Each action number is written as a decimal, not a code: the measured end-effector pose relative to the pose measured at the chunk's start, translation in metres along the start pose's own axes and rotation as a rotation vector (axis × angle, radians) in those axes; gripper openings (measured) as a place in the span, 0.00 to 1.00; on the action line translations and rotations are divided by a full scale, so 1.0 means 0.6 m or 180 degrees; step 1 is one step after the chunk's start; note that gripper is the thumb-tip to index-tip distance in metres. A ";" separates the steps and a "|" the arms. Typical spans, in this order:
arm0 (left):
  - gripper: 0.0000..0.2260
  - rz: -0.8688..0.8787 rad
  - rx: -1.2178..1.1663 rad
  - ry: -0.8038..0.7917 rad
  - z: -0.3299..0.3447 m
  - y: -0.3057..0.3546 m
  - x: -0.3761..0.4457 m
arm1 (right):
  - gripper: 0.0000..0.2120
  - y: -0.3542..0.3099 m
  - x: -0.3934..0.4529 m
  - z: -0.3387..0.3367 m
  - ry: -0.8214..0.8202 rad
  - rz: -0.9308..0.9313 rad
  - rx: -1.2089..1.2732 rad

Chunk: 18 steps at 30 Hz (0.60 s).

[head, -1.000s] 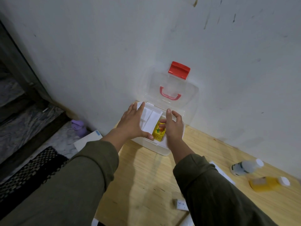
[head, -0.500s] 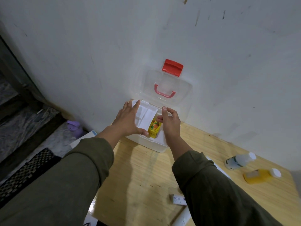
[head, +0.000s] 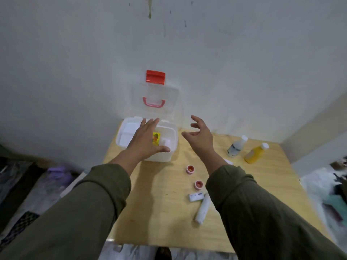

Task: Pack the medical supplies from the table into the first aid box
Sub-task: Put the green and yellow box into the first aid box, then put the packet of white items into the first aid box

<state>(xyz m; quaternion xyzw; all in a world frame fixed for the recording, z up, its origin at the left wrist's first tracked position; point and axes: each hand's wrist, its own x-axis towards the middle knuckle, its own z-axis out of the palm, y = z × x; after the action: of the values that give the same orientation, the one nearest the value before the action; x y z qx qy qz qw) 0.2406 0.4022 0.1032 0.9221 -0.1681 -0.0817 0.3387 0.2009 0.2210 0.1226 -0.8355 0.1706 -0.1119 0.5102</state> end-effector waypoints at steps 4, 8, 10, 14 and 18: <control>0.50 0.0272 0.0050 -0.0375 0.039 0.034 -0.049 | 0.30 0.039 -0.080 -0.053 0.0274 0.0235 -0.0193; 0.49 0.0371 0.0051 -0.0682 0.088 0.055 -0.095 | 0.29 0.080 -0.161 -0.095 0.0386 0.0435 -0.0404; 0.49 0.0352 0.0111 -0.0850 0.117 0.057 -0.116 | 0.30 0.105 -0.194 -0.108 0.0374 0.0551 -0.0562; 0.49 0.0358 0.0159 -0.1172 0.171 0.055 -0.150 | 0.32 0.149 -0.238 -0.126 0.0263 0.0792 -0.0906; 0.50 0.0382 0.0127 -0.1281 0.206 0.056 -0.149 | 0.32 0.175 -0.257 -0.141 0.0198 0.0882 -0.1040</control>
<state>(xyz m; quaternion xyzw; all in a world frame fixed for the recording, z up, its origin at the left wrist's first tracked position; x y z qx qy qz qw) 0.1162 0.3368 0.0347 0.8820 -0.2886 -0.2407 0.2842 0.0109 0.1692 0.0654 -0.8718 0.3154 -0.0373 0.3730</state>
